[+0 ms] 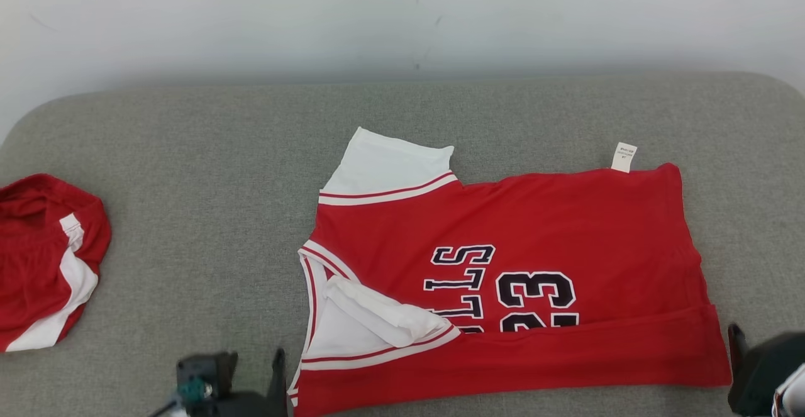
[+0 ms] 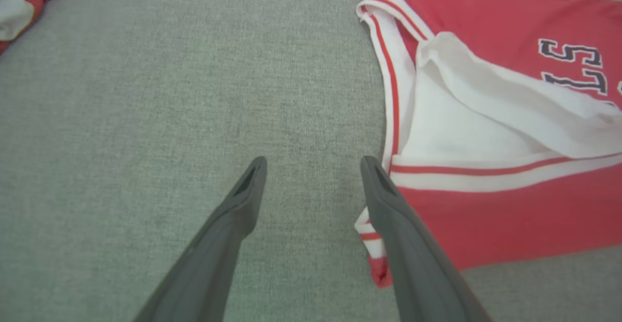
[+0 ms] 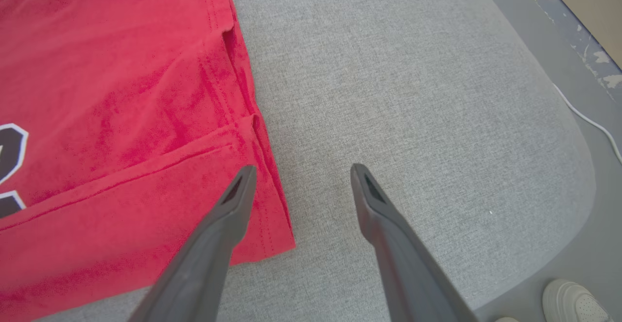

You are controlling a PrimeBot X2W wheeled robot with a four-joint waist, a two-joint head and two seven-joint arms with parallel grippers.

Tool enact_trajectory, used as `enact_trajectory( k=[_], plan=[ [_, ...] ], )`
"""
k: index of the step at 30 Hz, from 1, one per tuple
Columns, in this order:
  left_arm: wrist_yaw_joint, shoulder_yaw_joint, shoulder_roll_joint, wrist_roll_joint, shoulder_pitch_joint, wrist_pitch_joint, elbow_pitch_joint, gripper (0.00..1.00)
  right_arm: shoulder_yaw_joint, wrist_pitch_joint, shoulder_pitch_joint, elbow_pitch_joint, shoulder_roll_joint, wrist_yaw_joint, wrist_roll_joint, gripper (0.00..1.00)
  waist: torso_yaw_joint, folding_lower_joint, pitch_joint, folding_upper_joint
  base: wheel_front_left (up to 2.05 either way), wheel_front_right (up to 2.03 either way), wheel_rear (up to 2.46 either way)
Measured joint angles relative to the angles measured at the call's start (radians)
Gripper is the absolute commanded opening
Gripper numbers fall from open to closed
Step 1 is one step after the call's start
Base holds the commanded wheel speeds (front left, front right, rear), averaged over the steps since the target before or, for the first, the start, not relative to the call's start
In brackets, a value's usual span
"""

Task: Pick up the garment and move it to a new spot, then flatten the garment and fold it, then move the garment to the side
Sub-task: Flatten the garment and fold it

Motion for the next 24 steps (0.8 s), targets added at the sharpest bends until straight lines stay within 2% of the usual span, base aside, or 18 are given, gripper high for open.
enact_trajectory(
  k=[4,9,15,20,24],
  plan=[
    [-0.010,0.011,0.031,0.013,-0.088,0.031,-0.023,1.00,0.022,0.023,-0.080,-0.021,-0.022,0.000,0.007,1.00,-0.006,0.0000,0.014,0.0000,0.00,0.00,0.00],
    [-0.060,0.017,0.035,0.019,-0.240,0.065,-0.007,1.00,0.033,0.063,-0.226,-0.011,-0.037,0.000,0.024,1.00,-0.013,0.0000,0.047,0.0000,0.00,0.00,0.00],
    [-0.122,0.027,-0.001,-0.002,-0.443,0.127,0.098,1.00,0.096,0.128,-0.428,0.078,-0.039,0.000,0.036,1.00,-0.028,0.0002,0.109,0.0001,0.00,0.00,0.00],
    [-0.150,0.030,-0.024,-0.007,-0.581,0.170,0.188,1.00,0.153,0.160,-0.549,0.149,-0.055,0.000,0.034,1.00,-0.046,0.0002,0.157,0.0001,0.00,0.00,0.00],
    [-0.215,0.011,-0.045,-0.016,-0.704,0.232,0.278,1.00,0.218,0.176,-0.654,0.217,-0.074,0.000,0.031,1.00,-0.069,0.0002,0.206,0.0001,0.00,0.00,0.00]
  ],
)
